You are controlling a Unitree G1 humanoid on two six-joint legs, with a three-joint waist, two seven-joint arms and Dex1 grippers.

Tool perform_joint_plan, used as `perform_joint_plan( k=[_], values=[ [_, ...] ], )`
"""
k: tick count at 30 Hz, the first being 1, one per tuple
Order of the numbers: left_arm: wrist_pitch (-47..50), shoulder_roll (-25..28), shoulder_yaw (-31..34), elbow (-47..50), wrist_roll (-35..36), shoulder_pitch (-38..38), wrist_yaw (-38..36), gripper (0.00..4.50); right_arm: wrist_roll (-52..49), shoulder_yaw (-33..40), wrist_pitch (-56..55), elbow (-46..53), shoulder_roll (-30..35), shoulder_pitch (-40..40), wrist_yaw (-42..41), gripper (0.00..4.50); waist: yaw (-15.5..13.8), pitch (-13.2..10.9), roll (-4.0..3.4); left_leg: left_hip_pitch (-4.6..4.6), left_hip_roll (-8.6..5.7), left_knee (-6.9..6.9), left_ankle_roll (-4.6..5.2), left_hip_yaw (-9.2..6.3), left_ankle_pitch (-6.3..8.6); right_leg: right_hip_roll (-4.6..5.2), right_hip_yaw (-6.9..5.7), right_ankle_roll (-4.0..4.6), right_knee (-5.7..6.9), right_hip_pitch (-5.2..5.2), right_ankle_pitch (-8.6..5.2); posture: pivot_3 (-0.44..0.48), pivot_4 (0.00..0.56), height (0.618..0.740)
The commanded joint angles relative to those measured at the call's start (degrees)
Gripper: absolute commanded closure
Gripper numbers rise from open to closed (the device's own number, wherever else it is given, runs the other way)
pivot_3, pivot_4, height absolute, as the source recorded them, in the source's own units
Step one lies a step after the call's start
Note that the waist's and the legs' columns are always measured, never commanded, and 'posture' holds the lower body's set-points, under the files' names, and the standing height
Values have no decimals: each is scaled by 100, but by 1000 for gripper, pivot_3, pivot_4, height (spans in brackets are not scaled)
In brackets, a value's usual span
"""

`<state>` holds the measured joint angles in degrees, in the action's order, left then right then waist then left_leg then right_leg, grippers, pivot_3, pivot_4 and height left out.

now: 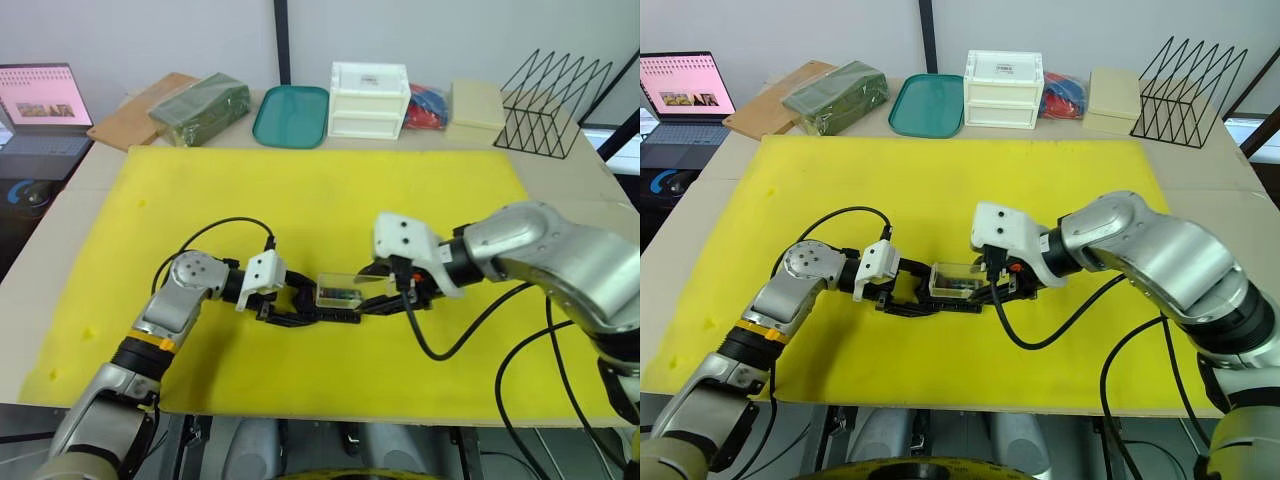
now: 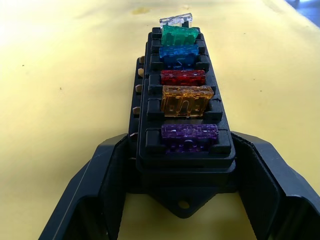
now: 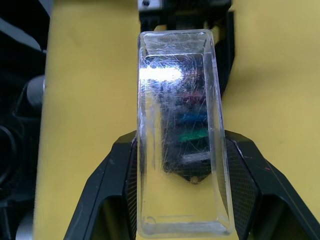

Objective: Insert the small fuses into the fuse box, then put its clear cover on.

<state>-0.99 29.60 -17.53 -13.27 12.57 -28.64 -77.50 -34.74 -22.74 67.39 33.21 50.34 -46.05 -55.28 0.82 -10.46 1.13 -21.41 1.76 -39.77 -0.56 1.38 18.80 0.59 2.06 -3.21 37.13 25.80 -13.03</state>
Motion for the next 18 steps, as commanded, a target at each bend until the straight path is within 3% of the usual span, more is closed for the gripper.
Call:
perform_joint_plan(
  k=[1,18],
  values=[
    [-128,-72,-45,-114,-156,-136,11,1749,137,-79,79,-26,-224,-196,211,2621,-4,0,0,0,0,-1,0,0,0,0,0,0,2,0,0,0,150,740],
    [-27,-128,-46,63,-188,-59,83,1749,435,-410,210,-73,-571,-108,614,2621,-16,0,0,-5,-1,-7,1,-3,0,5,-6,0,1,-1,0,0,150,740]
  ],
)
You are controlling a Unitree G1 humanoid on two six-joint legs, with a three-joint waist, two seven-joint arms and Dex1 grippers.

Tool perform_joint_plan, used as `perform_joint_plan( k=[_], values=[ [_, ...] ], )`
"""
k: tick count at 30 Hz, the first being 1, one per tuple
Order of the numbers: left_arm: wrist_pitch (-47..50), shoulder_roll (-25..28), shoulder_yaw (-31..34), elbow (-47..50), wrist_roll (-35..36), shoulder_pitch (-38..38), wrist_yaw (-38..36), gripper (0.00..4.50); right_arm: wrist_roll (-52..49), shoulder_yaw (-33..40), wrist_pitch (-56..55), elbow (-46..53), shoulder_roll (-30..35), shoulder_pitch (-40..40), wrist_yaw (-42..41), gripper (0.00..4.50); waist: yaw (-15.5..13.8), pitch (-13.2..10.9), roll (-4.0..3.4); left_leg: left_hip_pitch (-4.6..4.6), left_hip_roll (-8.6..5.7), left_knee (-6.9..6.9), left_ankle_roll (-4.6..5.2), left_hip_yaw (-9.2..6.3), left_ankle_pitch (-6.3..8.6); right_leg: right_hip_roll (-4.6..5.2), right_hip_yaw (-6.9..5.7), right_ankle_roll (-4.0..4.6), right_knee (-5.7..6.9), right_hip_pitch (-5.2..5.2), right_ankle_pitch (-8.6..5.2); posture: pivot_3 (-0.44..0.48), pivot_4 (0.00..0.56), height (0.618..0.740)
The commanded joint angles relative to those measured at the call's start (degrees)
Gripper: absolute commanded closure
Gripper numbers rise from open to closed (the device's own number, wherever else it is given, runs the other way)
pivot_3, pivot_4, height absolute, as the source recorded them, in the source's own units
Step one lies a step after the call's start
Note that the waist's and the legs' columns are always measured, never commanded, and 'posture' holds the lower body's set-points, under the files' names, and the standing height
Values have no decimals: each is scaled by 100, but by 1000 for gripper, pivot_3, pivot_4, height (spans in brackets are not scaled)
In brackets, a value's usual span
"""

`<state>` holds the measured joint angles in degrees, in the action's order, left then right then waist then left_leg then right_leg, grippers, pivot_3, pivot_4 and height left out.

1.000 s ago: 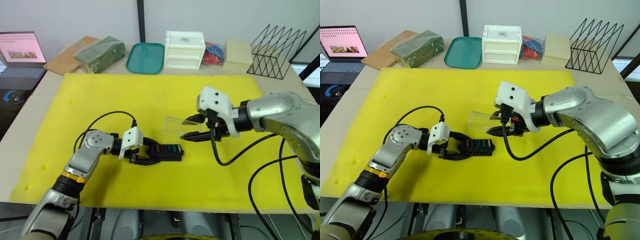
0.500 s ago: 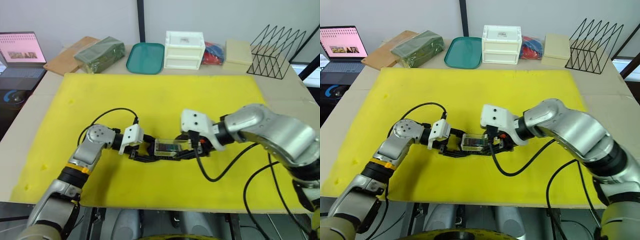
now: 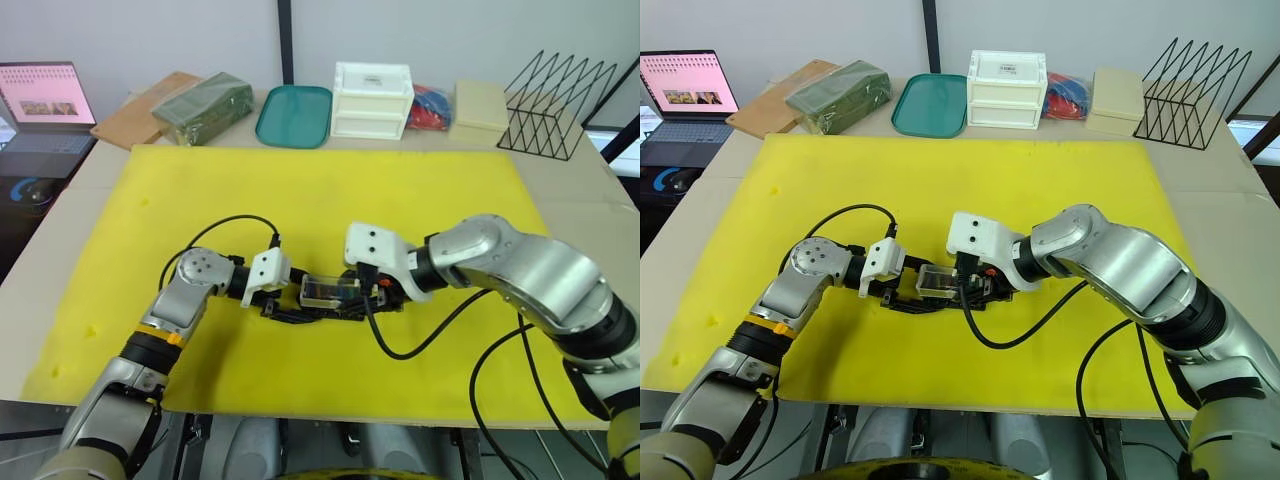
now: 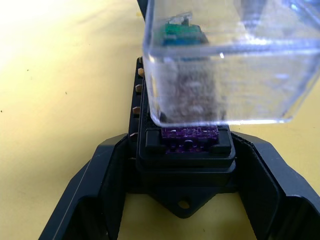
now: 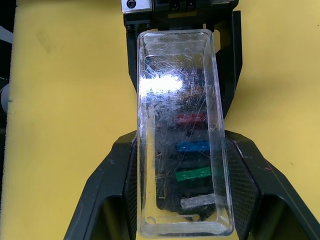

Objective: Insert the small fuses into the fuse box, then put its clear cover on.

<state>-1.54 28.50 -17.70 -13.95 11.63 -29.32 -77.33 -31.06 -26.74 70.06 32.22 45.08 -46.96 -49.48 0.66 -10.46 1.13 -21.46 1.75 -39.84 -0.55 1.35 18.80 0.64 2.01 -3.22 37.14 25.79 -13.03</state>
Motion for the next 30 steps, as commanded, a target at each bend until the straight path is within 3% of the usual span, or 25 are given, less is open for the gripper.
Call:
perform_joint_plan(
  k=[1,24,28,30],
  values=[
    [38,-21,-30,141,-93,7,70,1749,101,-39,-78,5,-45,-8,34,2621,0,0,0,0,0,0,0,0,0,0,0,0,0,0,0,0,150,740],
    [252,-28,-24,371,-90,41,117,1749,744,-569,-395,-144,162,163,-171,2621,0,0,0,0,0,-1,0,0,0,0,-3,0,0,-2,0,0,150,740],
    [261,-32,-29,363,-98,35,119,1749,777,-525,-421,-160,180,152,-230,1257,1,0,0,-1,0,-1,0,0,0,0,-5,0,-1,-2,0,0,150,740],
    [265,-37,-26,350,-101,28,120,1749,737,-416,-382,-211,129,100,-250,1006,4,0,0,-1,0,-1,0,0,0,0,-4,0,0,-2,0,0,150,740]
  ],
)
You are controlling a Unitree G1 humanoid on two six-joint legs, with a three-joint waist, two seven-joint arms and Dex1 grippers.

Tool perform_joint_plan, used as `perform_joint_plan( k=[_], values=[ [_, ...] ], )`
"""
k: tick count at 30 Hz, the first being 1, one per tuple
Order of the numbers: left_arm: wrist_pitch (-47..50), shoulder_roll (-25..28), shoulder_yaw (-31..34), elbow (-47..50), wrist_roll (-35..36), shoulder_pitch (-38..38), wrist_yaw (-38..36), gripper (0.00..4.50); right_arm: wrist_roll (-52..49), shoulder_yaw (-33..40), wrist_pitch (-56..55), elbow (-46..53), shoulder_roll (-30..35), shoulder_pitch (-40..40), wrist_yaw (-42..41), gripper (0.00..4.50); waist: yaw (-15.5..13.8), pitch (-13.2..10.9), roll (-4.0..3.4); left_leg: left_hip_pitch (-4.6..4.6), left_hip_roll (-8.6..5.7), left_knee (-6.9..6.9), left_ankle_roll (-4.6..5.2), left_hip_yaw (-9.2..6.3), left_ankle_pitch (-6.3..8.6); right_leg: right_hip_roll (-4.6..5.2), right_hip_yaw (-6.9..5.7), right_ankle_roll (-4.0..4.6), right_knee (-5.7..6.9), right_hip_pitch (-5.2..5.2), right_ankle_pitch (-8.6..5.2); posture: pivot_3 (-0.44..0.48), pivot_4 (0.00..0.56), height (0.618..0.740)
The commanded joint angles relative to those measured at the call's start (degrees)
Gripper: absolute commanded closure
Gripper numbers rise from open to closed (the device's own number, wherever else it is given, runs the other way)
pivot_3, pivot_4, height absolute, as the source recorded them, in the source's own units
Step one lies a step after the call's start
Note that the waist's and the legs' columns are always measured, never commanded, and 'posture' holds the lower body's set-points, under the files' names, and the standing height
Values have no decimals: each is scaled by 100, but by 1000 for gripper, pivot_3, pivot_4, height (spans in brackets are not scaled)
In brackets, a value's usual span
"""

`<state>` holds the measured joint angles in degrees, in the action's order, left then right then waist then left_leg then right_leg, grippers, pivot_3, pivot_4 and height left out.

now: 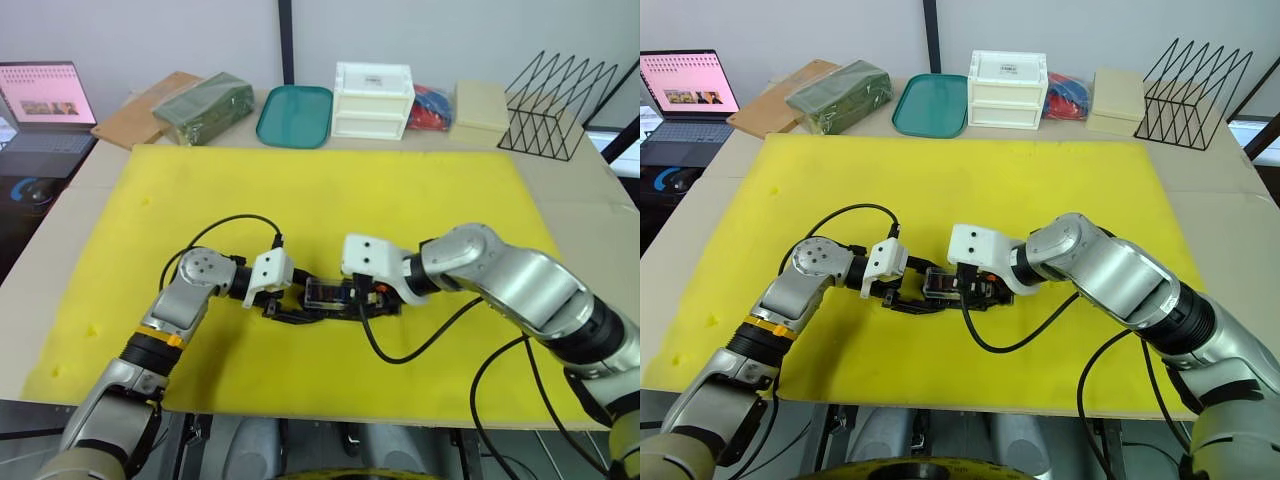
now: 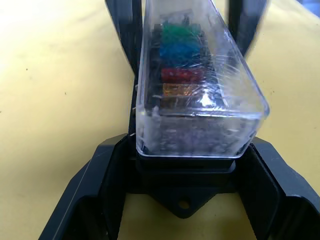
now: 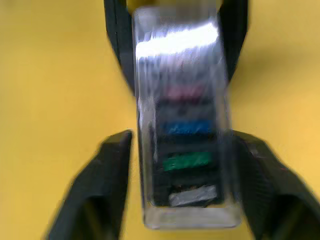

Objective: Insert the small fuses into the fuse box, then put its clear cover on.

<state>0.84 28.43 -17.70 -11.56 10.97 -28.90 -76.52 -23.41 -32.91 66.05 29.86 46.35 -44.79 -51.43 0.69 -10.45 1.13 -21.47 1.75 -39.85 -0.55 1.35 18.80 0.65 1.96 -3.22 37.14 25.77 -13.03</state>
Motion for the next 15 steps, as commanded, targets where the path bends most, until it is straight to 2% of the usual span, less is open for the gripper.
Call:
perform_joint_plan(
  k=[1,8,15],
  values=[
    [24,-28,-25,109,-35,-13,36,1749,-18,224,10,8,-2,-139,-66,1006,2,0,0,1,0,0,0,0,0,-1,0,0,0,0,0,0,150,740],
    [-2,-56,-35,55,-54,-41,40,1749,-58,405,11,-83,-56,-254,-112,1006,-3,0,0,0,0,-1,0,0,0,-1,0,0,0,0,0,0,150,740],
    [-41,-55,-32,-3,-93,-42,29,1749,-562,1070,268,223,284,-625,-590,1006,-8,0,0,-1,0,-2,0,-1,0,0,-1,0,0,0,0,0,150,740]
  ],
)
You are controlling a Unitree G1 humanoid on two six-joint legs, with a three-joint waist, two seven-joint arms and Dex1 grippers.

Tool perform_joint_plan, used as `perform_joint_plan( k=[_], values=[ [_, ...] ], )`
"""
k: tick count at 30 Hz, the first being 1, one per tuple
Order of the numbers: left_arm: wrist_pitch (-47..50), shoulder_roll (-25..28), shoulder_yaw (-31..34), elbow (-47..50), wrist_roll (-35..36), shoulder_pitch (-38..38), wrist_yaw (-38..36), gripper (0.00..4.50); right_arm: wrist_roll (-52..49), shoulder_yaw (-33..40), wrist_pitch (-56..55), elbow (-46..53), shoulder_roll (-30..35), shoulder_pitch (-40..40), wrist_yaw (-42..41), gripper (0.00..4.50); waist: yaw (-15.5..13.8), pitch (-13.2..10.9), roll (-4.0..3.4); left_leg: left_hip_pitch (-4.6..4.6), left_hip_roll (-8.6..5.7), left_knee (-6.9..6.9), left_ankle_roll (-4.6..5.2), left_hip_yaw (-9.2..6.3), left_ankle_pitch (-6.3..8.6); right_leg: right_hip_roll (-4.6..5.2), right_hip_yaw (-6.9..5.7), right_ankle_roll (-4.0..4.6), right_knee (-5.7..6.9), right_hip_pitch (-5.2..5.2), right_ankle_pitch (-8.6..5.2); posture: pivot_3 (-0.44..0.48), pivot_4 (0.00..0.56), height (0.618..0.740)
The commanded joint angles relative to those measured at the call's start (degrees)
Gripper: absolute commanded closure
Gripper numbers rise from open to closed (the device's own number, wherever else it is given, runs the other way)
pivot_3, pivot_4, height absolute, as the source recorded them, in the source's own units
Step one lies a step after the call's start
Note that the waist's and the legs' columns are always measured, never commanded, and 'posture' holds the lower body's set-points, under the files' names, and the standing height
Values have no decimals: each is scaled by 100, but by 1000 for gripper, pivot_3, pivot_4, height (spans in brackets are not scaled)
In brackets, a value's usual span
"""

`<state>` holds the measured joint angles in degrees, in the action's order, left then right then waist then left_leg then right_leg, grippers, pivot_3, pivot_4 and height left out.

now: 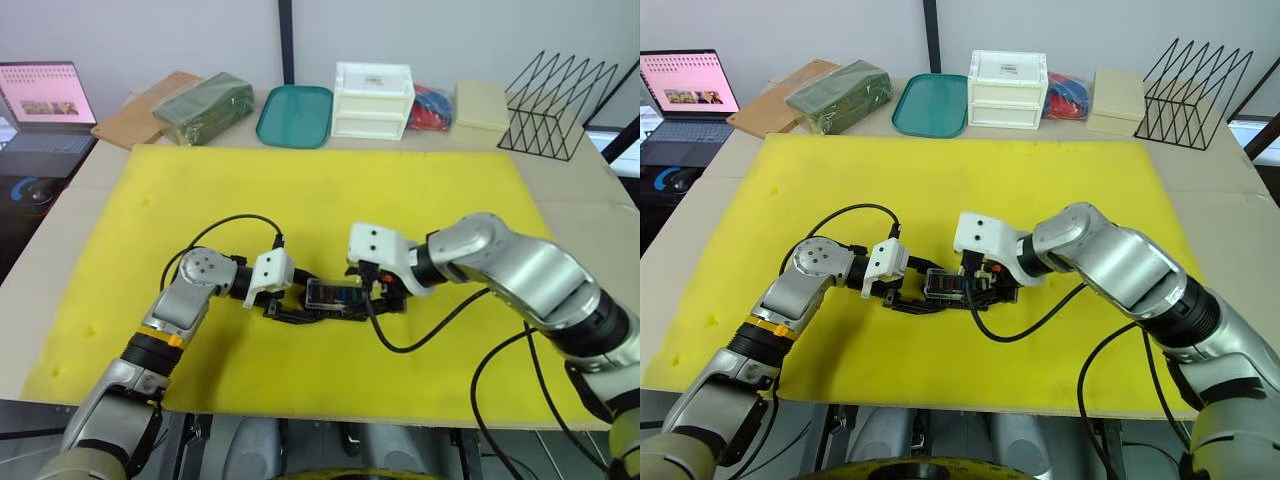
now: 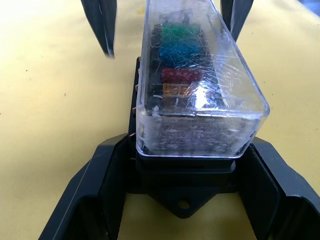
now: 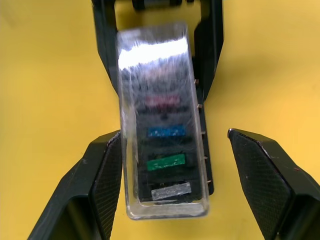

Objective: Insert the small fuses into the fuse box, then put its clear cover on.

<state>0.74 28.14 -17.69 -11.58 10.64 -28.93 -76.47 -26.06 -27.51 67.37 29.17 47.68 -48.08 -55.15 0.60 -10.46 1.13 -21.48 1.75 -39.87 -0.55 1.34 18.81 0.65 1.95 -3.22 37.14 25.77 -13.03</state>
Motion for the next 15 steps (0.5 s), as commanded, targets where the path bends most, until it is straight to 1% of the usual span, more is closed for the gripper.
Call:
perform_joint_plan(
  k=[1,3,6,7,9,11,15],
  values=[
    [-37,-30,-36,-12,-65,-44,23,1749,-467,696,218,335,158,-355,-286,1006,4,0,0,0,0,0,0,-1,0,0,0,0,-1,0,0,0,150,740],
    [-45,-40,-38,-46,-72,-65,19,1749,-708,942,345,363,134,-440,-344,1006,7,0,0,2,0,0,0,-2,0,0,0,0,0,0,0,0,150,740],
    [-65,-55,-36,-97,-80,-91,16,1749,-784,1098,370,273,-2,-447,-198,1006,4,0,0,2,1,0,1,-1,0,-1,-3,0,0,-2,0,0,150,740],
    [-71,-59,-34,-108,-81,-94,17,1749,-813,1186,326,226,-104,-387,-115,1199,5,0,0,2,0,0,1,-1,0,0,-3,0,0,-3,0,0,150,740],
    [-78,-61,-33,-116,-82,-96,15,1749,-892,1327,312,183,-250,-282,-2,1688,5,0,0,1,0,0,1,-1,0,0,-2,0,0,-3,0,0,150,740],
    [-87,-54,-42,-126,-90,-92,-5,1749,-851,1342,52,233,-265,-48,2,2358,-1,1,2,1,0,0,1,-1,0,0,-5,0,0,-4,0,0,150,740],
    [-81,-56,-35,-149,-94,-93,-18,1749,-645,1552,-1176,265,-493,828,-7,3828,1,4,7,3,-1,-1,2,-5,1,2,-16,0,-6,-17,0,0,150,740]
  ],
)
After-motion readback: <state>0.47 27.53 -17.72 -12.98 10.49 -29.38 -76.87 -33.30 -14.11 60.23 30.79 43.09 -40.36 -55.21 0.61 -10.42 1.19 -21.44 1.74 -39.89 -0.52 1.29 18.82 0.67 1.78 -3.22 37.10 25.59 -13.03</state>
